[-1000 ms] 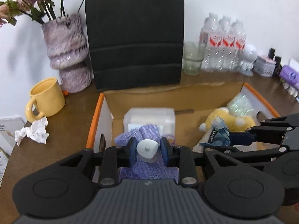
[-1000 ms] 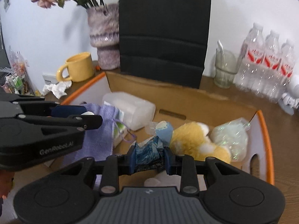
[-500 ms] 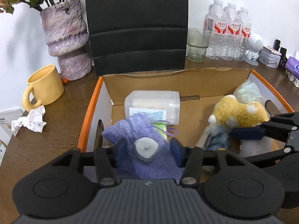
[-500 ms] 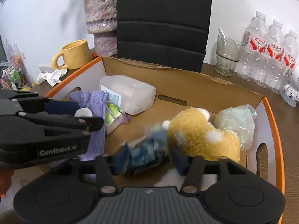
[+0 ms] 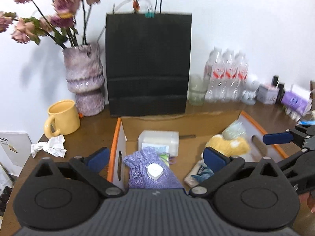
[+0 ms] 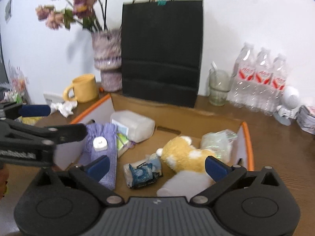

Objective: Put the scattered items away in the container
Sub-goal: 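Drop the blue packet and white round object into the box, withdraw both tools, then grasp the small yellow box with the left tool while the right grasps a clear wrapper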

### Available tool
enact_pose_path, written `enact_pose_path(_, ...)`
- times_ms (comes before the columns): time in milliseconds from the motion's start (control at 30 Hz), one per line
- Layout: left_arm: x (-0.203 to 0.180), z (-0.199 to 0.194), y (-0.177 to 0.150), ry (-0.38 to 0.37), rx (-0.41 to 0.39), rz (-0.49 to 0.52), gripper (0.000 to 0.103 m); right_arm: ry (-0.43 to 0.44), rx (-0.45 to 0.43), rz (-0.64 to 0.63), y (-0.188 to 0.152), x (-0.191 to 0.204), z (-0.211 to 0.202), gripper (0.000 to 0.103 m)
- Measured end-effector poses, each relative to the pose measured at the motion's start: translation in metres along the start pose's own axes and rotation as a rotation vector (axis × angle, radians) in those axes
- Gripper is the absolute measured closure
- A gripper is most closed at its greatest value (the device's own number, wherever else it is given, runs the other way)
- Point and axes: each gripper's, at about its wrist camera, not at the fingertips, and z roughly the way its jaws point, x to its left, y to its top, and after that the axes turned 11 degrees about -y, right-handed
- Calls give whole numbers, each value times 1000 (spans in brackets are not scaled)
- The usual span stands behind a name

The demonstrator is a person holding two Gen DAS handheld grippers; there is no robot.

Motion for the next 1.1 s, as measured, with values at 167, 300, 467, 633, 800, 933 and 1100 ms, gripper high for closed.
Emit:
enact_pose_path(167,-3,-39,-12,-10,-66,5,0,-18,-82,18,-15,-20,-45,0)
enact_pose_path(300,1,-59,-32,-14,-71,-15,0,-50,-116,12,-39,-33,-73,0)
enact_pose_path(467,7,-71,-63,-2,-41,-50,0,-80,-84,39,-73,-45,-86,0)
enact_pose_path(633,8,-70,-93,1,28,-60,0,-83,-8,68,-107,-50,-76,0)
enact_pose_path(800,3,-57,-113,-9,104,-49,0,-89,66,85,-130,-51,-55,0)
enact_pose_path(933,-3,-46,-123,-2,144,-30,0,-94,70,74,-134,-50,-45,0)
enact_pose_path(1100,-7,-33,-127,10,182,-15,0,-87,82,76,-130,-54,-29,9)
